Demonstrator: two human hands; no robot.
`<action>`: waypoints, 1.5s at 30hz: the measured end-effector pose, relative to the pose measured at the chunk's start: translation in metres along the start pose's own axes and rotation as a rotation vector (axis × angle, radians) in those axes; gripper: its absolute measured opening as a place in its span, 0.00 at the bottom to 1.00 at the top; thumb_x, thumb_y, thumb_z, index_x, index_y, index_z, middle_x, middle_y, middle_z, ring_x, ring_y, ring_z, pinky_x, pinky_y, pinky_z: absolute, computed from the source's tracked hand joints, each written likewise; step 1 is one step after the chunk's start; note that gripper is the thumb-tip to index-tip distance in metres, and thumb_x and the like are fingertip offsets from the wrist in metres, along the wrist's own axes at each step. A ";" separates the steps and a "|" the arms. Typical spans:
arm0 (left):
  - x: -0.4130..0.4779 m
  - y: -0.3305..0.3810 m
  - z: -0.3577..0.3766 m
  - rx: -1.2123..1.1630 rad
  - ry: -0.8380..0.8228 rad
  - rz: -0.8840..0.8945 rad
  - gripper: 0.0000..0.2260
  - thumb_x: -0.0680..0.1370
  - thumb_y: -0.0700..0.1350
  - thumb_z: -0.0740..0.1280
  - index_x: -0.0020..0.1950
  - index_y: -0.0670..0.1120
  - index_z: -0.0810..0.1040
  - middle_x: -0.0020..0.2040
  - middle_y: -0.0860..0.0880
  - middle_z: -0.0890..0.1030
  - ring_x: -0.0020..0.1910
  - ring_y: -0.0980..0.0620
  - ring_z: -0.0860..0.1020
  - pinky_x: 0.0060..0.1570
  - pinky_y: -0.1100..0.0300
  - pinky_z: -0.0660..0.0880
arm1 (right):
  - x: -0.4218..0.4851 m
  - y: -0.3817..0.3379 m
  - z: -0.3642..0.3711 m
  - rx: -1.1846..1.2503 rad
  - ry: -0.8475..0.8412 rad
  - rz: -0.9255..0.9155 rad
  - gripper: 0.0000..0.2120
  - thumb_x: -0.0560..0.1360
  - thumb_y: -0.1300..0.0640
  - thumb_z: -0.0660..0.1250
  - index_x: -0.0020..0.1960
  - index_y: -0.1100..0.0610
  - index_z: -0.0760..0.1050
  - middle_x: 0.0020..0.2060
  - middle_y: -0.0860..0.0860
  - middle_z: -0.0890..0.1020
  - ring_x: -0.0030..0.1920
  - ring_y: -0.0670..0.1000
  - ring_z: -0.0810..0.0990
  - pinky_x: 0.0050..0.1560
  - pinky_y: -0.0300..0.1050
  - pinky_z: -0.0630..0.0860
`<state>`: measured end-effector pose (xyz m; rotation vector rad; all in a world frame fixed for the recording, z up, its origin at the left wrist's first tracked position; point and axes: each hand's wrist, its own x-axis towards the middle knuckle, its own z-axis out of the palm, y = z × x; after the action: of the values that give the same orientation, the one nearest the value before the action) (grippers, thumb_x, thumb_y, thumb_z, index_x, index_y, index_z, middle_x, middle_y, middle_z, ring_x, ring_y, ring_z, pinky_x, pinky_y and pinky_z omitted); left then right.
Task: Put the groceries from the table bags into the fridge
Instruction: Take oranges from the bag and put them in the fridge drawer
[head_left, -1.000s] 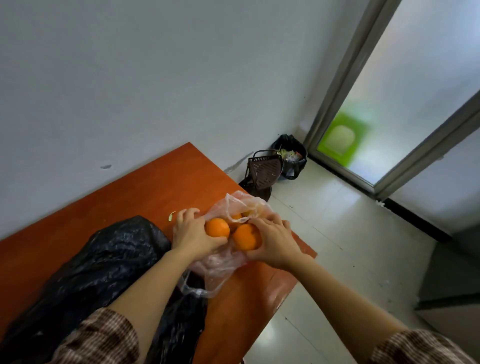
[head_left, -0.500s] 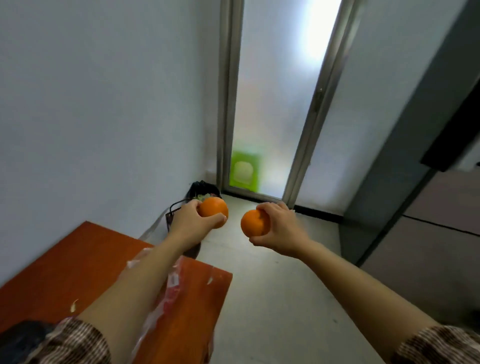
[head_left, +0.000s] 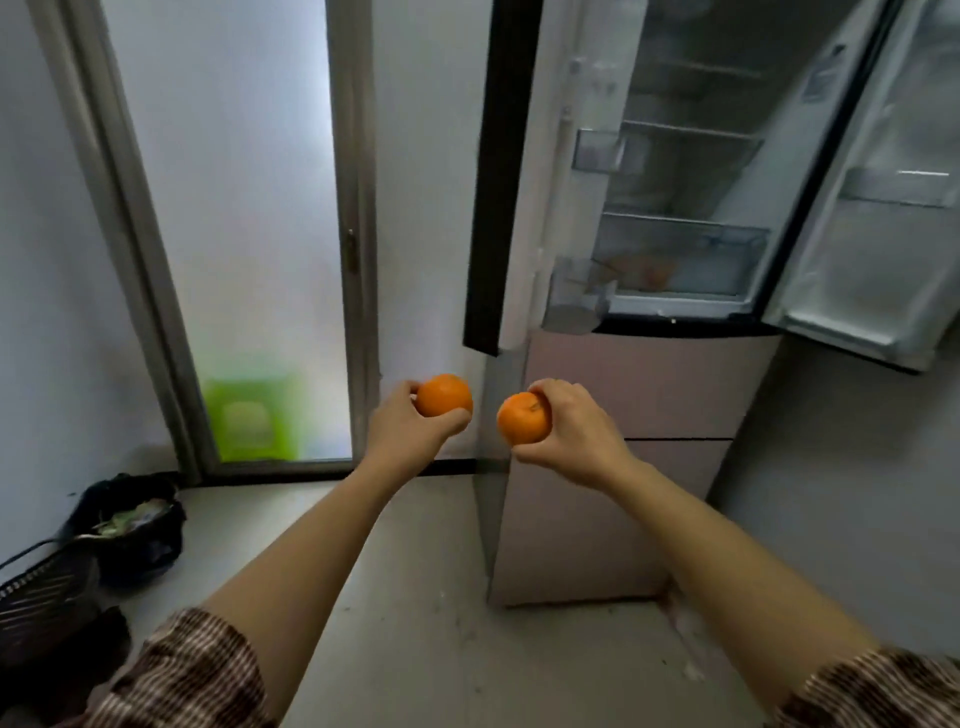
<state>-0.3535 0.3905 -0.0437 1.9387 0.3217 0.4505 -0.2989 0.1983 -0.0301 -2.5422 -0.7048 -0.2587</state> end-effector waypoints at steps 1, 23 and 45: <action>0.005 0.014 0.027 -0.011 -0.017 0.031 0.27 0.71 0.50 0.74 0.65 0.50 0.67 0.55 0.52 0.70 0.52 0.50 0.73 0.48 0.55 0.72 | 0.002 0.024 -0.017 -0.016 0.021 0.017 0.35 0.65 0.47 0.77 0.67 0.50 0.66 0.60 0.50 0.72 0.58 0.51 0.71 0.56 0.49 0.73; 0.288 0.221 0.379 -0.202 -0.171 0.421 0.27 0.69 0.47 0.75 0.64 0.57 0.70 0.56 0.52 0.76 0.51 0.50 0.78 0.53 0.51 0.77 | 0.240 0.363 -0.226 -0.269 0.366 0.098 0.33 0.63 0.47 0.75 0.65 0.50 0.68 0.59 0.51 0.75 0.59 0.53 0.72 0.54 0.51 0.74; 0.528 0.322 0.524 0.205 -0.126 0.302 0.24 0.68 0.53 0.76 0.61 0.50 0.73 0.51 0.48 0.77 0.49 0.48 0.76 0.42 0.57 0.72 | 0.508 0.531 -0.295 0.127 0.239 0.304 0.17 0.63 0.47 0.75 0.39 0.59 0.76 0.33 0.53 0.76 0.36 0.52 0.76 0.36 0.47 0.73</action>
<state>0.3601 0.0575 0.1501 2.2162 -0.0093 0.5027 0.3969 -0.1269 0.1634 -2.4017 -0.2316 -0.3909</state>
